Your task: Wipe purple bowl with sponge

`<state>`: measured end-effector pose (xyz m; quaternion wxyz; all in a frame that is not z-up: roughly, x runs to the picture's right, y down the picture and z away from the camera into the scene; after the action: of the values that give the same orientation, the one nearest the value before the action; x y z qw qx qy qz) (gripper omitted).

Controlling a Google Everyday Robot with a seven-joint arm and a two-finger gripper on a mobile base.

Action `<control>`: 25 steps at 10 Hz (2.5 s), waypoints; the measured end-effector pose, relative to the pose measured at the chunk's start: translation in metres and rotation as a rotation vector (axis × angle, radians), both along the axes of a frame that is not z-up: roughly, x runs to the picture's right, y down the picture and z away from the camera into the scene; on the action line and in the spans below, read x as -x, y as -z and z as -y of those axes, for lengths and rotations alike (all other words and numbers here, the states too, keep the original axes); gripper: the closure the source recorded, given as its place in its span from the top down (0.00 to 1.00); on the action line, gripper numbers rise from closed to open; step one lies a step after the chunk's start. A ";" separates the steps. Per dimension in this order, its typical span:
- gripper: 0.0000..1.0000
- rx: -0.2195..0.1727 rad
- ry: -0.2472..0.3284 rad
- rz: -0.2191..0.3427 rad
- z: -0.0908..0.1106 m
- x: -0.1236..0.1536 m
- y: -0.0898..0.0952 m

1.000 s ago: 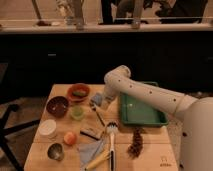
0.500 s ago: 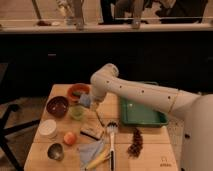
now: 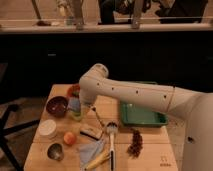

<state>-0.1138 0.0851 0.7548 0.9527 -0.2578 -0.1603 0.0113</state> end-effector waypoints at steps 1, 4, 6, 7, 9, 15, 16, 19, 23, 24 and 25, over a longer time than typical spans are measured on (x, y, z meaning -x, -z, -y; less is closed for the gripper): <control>0.00 0.000 0.002 0.002 0.000 0.002 0.000; 0.00 0.003 0.000 0.001 -0.001 0.001 0.000; 0.00 0.001 -0.001 0.003 -0.001 0.002 0.000; 0.00 0.000 -0.009 0.011 0.000 0.004 -0.002; 0.00 -0.008 -0.007 0.039 0.005 0.025 -0.005; 0.00 -0.022 0.070 0.099 0.009 0.088 -0.009; 0.00 -0.025 0.083 0.106 0.009 0.097 -0.008; 0.00 -0.043 0.160 0.110 0.014 0.141 -0.013; 0.00 -0.018 0.194 0.097 0.017 0.158 -0.037; 0.00 -0.003 0.195 0.092 0.016 0.160 -0.044; 0.00 0.015 0.197 0.076 0.015 0.160 -0.060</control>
<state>-0.2734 0.0704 0.8145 0.9406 -0.2796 -0.1700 -0.0908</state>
